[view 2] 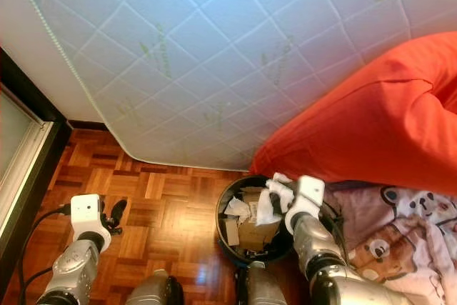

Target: Clean up the room

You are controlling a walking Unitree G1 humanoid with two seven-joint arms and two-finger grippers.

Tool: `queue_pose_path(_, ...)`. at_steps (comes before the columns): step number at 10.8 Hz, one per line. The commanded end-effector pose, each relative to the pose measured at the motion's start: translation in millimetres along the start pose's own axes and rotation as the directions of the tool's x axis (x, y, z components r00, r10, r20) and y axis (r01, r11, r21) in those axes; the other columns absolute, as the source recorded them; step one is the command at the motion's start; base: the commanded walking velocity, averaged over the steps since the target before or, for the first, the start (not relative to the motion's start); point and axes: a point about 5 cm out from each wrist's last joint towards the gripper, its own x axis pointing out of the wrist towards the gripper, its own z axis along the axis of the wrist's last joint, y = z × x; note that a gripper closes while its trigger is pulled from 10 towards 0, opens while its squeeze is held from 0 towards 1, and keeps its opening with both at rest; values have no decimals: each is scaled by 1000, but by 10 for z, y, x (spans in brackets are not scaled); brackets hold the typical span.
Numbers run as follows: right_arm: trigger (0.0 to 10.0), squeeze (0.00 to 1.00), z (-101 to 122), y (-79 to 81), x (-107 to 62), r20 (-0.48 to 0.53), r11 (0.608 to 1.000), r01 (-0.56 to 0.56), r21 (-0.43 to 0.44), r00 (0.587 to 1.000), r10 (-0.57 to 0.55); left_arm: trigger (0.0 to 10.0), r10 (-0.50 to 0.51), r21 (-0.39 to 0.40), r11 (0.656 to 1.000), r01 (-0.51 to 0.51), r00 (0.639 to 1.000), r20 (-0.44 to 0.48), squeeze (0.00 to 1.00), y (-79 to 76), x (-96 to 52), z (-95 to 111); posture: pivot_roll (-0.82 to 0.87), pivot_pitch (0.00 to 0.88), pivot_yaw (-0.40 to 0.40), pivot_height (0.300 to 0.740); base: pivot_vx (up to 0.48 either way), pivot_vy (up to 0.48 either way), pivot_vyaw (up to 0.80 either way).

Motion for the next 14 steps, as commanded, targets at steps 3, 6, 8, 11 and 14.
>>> queue_pose_path(3, 10000, 0, -71, -9, -12, -23, 999, 4, -33, 1000, -4, 10000, 6, -7, 1000, -7, 999, -35, 0, 9, -58, -106, 237, 282, -67, 681, 0, 0, 0)
queue_pose_path(6, 10000, 0, -46, -112, -23, 10, 943, 113, -312, 993, -116, 10000, 6, -7, 1000, -6, 999, -34, 0, 2, -58, -107, 239, 280, -68, 681, 0, 0, 0)
queue_pose_path(8, 10000, 0, -83, 0, -14, -29, 993, -5, -121, 1000, 1, 10000, 8, -6, 1000, -8, 999, -33, 0, -3, -61, -111, 240, 281, -71, 681, 0, 0, 0)
queue_pose_path(11, 10000, 0, -67, -53, -13, -21, 998, 52, 43, 998, -51, 10000, 5, -9, 1000, -6, 999, -36, 0, -13, -69, -125, 243, 282, -73, 681, 0, 0, 0)
queue_pose_path(14, 10000, 0, 53, 22, -2, 65, 1000, 3, -27, 998, -1, 10000, 4, -6, 1000, -4, 999, -38, 0, -13, -75, -135, 247, 281, -72, 681, 0, 0, 0)
